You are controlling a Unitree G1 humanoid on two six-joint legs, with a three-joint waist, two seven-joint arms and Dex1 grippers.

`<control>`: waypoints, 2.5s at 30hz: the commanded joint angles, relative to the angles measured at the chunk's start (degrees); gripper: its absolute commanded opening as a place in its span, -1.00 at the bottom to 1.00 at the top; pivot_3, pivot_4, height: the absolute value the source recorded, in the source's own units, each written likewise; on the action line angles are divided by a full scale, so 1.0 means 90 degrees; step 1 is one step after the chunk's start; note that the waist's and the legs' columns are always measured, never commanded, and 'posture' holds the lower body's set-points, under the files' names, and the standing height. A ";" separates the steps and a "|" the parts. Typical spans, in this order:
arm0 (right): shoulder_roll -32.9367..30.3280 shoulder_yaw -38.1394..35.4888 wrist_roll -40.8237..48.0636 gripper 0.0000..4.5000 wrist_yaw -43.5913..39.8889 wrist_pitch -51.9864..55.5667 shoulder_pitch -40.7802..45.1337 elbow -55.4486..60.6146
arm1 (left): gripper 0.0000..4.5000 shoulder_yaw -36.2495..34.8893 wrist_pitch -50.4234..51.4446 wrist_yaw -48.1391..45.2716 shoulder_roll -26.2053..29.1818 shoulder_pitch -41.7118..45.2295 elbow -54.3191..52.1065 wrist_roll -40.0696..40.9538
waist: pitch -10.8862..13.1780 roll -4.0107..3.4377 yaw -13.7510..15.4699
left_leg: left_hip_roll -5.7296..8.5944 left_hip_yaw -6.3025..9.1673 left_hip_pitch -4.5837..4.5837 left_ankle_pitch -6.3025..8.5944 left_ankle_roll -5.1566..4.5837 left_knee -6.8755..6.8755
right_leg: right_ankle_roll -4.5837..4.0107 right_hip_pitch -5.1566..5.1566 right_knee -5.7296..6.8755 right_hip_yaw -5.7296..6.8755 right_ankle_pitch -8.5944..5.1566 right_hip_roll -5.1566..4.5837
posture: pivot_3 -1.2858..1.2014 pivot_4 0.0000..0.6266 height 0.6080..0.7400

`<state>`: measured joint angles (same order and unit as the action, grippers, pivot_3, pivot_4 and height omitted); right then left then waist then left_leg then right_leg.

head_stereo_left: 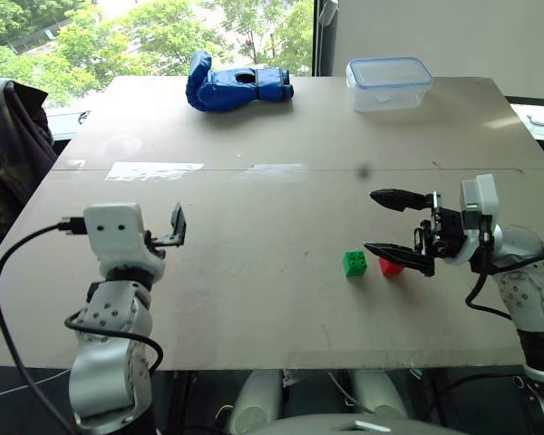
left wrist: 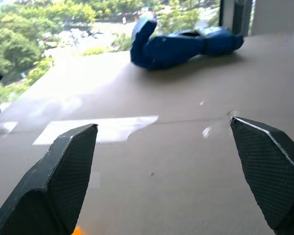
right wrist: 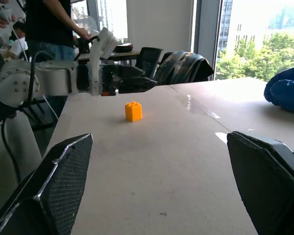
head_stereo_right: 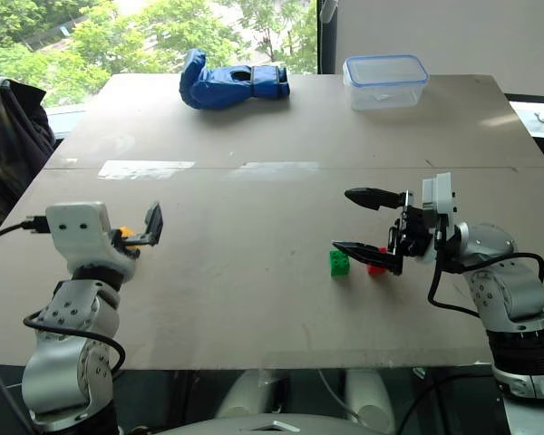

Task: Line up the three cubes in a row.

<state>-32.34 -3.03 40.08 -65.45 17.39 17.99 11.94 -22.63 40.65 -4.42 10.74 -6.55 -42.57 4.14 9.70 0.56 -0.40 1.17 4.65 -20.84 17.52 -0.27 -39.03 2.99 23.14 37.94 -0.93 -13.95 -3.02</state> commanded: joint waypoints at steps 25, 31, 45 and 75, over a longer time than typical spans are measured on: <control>0.0035 0.0122 -0.0841 1.00 -0.0163 -0.0450 0.0455 -0.0544 | 0.98 0.0138 -0.2346 0.0008 0.0277 0.0191 0.2770 -0.0113 | 0.0000 0.0000 0.0116 | 0.0005 0.0000 -0.0006 0.0013 -0.0022 0.0004 | -0.0003 0.0002 -0.0012 0.0006 -0.0001 -0.0011 | 0.03 -0.52 1.00; 0.0000 0.0037 -0.0876 1.00 -0.0116 -0.0526 0.0436 -0.0540 | 0.80 0.0114 -0.2445 0.0265 0.0096 0.0485 0.3186 -0.0023 | 0.0000 0.0000 0.0117 | 0.0005 -0.0001 -0.0010 0.0013 -0.0022 0.0004 | -0.0002 0.0006 -0.0014 0.0005 0.0000 -0.0013 | 0.03 -0.52 1.00; -0.0087 -0.0009 -0.0921 1.00 -0.0051 -0.0659 0.0372 -0.0548 | -0.44 0.0267 -0.2758 -0.0094 0.0271 0.0718 0.3544 0.0346 | 0.0000 0.0000 0.0120 | 0.0005 -0.0001 -0.0007 0.0013 -0.0021 0.0007 | -0.0002 0.0007 -0.0012 0.0004 0.0000 -0.0018 | 0.03 -0.52 1.00; -0.1028 -0.1476 -0.0405 1.00 -0.1034 -0.1313 -0.2248 0.0018 | -0.44 0.4797 -0.4816 -0.8671 0.1750 0.4667 0.7230 0.0513 | 0.0008 -0.0011 -0.0059 | 0.0024 -0.0012 -0.0014 0.0013 -0.0026 0.0016 | 0.0002 0.0013 -0.0013 0.0000 -0.0001 0.0005 | 0.03 -0.52 1.00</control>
<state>-41.04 -14.50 35.91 -74.72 6.67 -2.38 9.87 20.83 -1.50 -83.36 26.76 34.97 22.31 9.45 9.77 0.46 -0.93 1.37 4.53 -20.93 17.64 -0.50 -38.88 3.00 23.25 37.84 -0.94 -13.96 -2.97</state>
